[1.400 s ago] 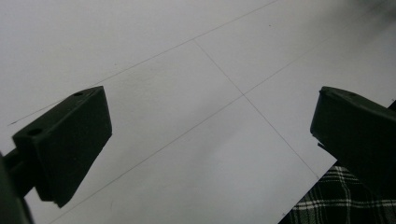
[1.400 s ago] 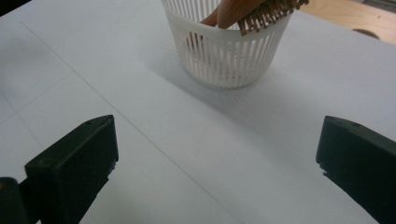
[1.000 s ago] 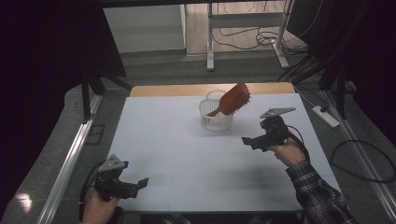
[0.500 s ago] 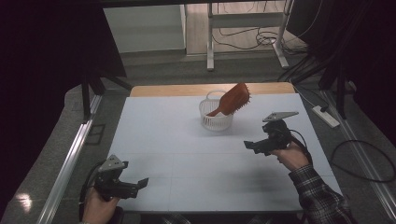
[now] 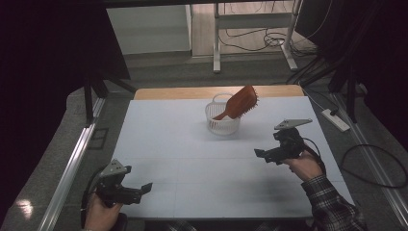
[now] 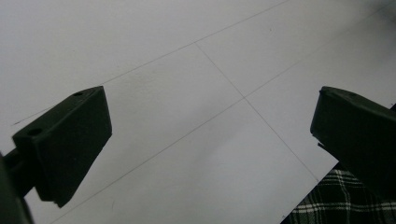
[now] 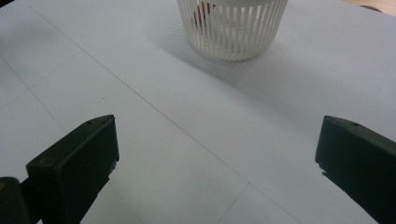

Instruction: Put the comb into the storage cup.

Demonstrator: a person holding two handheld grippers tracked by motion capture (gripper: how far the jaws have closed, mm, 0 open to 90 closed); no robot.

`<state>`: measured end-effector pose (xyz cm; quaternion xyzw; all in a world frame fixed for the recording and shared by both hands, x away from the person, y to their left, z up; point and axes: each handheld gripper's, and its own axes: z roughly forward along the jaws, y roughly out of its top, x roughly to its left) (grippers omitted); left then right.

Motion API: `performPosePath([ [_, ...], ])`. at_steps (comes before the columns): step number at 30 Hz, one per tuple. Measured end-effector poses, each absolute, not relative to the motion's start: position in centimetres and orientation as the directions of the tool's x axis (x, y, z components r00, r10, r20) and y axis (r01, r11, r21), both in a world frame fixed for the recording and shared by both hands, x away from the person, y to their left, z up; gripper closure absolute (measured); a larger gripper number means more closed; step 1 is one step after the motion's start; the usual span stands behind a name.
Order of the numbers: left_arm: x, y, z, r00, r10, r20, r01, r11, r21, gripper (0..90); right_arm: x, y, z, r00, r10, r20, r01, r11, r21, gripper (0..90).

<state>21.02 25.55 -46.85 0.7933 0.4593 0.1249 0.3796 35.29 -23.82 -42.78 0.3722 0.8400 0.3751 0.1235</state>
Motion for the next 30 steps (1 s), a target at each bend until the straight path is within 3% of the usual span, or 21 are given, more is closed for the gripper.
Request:
performPosePath([
  [30,21.1,25.5,-46.9,0.55,0.822,-0.147,0.635,-0.298,0.712,0.0,33.2,-25.7,-42.8,-0.679,0.73,0.071,0.539,0.43,0.724,0.0],
])
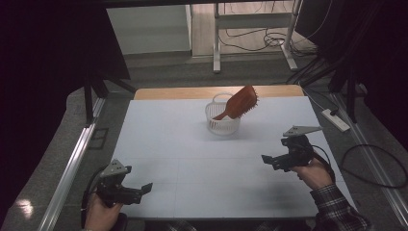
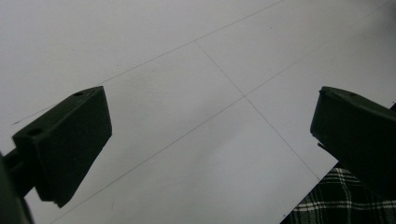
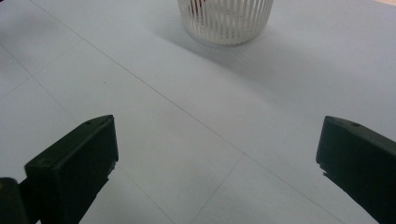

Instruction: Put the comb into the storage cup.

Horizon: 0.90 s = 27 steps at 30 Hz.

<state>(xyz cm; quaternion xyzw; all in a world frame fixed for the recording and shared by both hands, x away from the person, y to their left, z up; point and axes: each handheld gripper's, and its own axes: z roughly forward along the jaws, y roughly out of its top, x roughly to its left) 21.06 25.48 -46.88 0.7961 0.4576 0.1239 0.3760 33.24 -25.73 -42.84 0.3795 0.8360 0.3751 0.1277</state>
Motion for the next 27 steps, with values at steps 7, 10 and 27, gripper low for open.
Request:
performPosePath([
  [7,21.0,25.5,-46.9,0.551,0.822,-0.145,0.634,-0.299,0.713,0.0,32.8,-26.3,-43.0,-0.672,0.737,0.074,0.547,0.428,0.719,0.0],
  [10,21.0,25.5,-46.9,0.552,0.821,-0.146,0.634,-0.299,0.713,0.0,32.5,-26.6,-43.1,-0.67,0.739,0.069,0.547,0.428,0.72,0.0],
  [27,21.0,25.4,-46.9,0.553,0.821,-0.144,0.634,-0.302,0.712,0.0,31.6,-27.6,-43.4,-0.658,0.751,0.062,0.556,0.429,0.712,0.0],
])
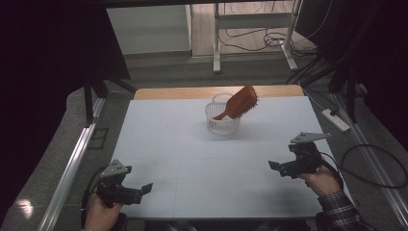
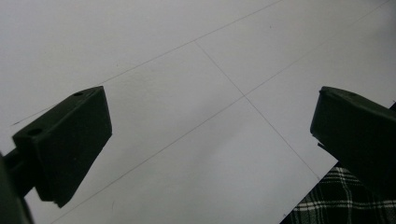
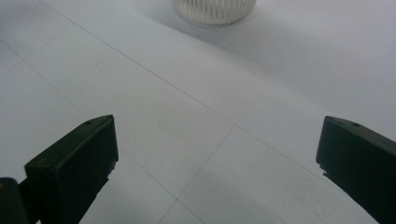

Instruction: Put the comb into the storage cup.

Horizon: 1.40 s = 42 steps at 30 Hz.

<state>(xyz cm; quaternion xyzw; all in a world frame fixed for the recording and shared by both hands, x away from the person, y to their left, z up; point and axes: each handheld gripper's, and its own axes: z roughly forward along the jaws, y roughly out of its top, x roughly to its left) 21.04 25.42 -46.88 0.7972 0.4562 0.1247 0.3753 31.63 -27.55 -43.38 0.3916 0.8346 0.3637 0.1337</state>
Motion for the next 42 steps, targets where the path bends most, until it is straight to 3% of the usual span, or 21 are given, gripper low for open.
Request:
performPosePath([
  [42,21.1,25.4,-46.9,0.551,0.822,-0.142,0.634,-0.301,0.712,0.0,29.5,-30.8,-44.1,-0.597,0.801,0.054,0.597,0.397,0.697,0.0],
])
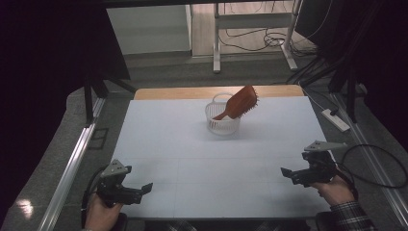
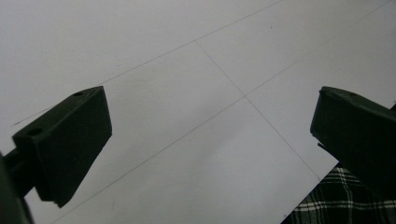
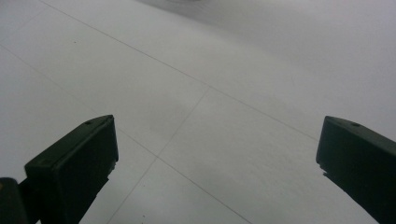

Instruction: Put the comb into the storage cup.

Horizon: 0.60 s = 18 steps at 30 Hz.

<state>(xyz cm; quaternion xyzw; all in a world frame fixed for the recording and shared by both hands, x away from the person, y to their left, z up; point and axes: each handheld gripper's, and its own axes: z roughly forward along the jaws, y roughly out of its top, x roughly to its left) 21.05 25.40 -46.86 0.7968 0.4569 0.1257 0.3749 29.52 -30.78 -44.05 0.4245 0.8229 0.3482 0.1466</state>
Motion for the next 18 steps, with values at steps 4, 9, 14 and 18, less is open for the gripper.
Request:
performPosePath([
  [4,21.0,25.4,-46.9,0.55,0.823,-0.142,0.634,-0.3,0.713,0.0,29.2,-31.1,-44.1,-0.586,0.808,0.051,0.601,0.392,0.697,0.0],
  [9,21.0,25.4,-46.9,0.55,0.823,-0.143,0.633,-0.3,0.713,0.0,28.6,-31.7,-44.1,-0.572,0.819,0.047,0.606,0.384,0.696,0.0],
  [14,21.0,25.4,-46.9,0.551,0.822,-0.143,0.633,-0.3,0.714,0.0,28.2,-32.0,-44.1,-0.566,0.824,0.035,0.607,0.387,0.694,0.0],
  [18,21.0,25.4,-46.8,0.551,0.822,-0.141,0.632,-0.301,0.714,0.0,27.9,-32.2,-44.1,-0.561,0.827,0.033,0.609,0.386,0.693,0.0],
])
